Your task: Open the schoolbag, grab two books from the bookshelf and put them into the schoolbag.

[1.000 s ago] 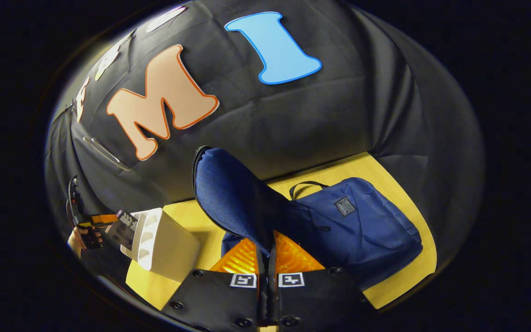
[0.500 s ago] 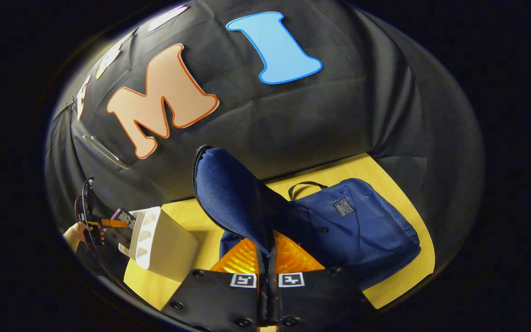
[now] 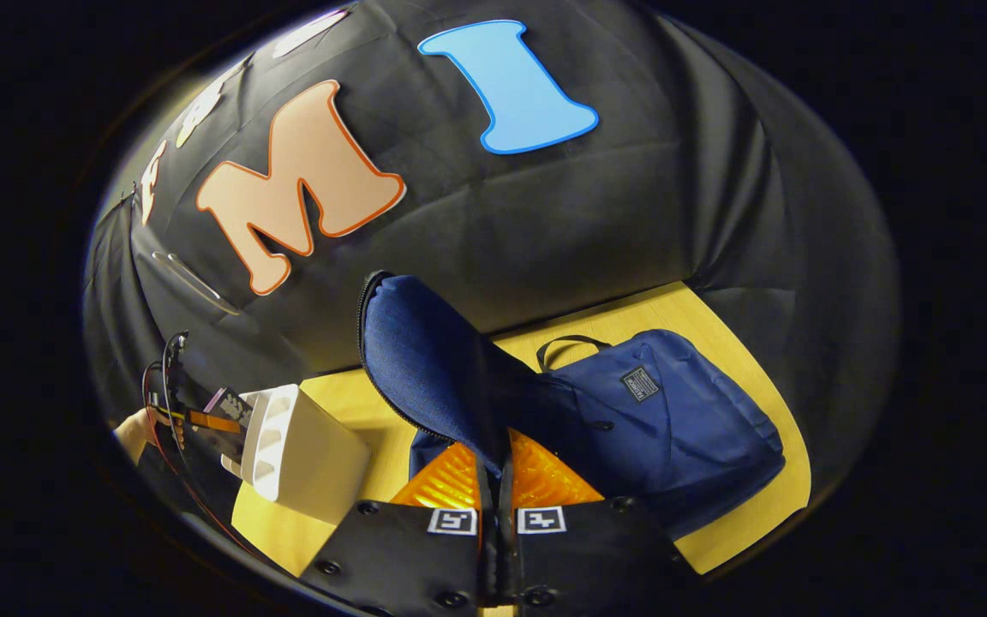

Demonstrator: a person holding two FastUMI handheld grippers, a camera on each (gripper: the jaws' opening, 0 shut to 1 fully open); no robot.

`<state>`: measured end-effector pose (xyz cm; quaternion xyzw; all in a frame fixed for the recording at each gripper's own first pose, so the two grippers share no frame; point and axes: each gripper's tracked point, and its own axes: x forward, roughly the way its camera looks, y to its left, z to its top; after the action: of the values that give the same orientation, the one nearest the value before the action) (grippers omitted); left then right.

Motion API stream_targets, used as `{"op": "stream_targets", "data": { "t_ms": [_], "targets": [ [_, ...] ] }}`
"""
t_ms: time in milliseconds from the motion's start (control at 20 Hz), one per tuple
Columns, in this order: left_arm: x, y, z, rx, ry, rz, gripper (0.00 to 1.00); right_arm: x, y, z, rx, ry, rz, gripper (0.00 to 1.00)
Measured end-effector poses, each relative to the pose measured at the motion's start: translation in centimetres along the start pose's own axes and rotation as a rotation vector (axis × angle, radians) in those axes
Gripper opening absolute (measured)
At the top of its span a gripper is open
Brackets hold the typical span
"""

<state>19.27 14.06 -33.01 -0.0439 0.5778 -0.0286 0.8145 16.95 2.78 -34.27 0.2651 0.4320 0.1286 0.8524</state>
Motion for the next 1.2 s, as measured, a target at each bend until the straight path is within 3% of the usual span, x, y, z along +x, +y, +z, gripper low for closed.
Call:
{"op": "stream_targets", "data": {
  "t_ms": [350,950,1150,1200],
  "targets": [
    [-1.8,-0.2,0.4,-0.026,-0.006,-0.018,0.37,-0.1,0.0,0.0,0.001,-0.002,-0.004,0.06],
    [-10.5,2.5,5.6,-0.318,-0.195,-0.198,0.35,-0.3,-0.3,0.2,0.021,-0.003,-0.015,0.04],
    [-11.2,3.9,5.8,-0.427,-0.248,-0.255,0.36,-0.3,-0.3,0.1,0.029,-0.008,-0.019,0.07],
    [-11.2,4.0,5.7,-0.444,-0.255,-0.265,0.36,-0.2,-0.4,0.2,0.031,-0.009,-0.021,0.03]
  ]
}}
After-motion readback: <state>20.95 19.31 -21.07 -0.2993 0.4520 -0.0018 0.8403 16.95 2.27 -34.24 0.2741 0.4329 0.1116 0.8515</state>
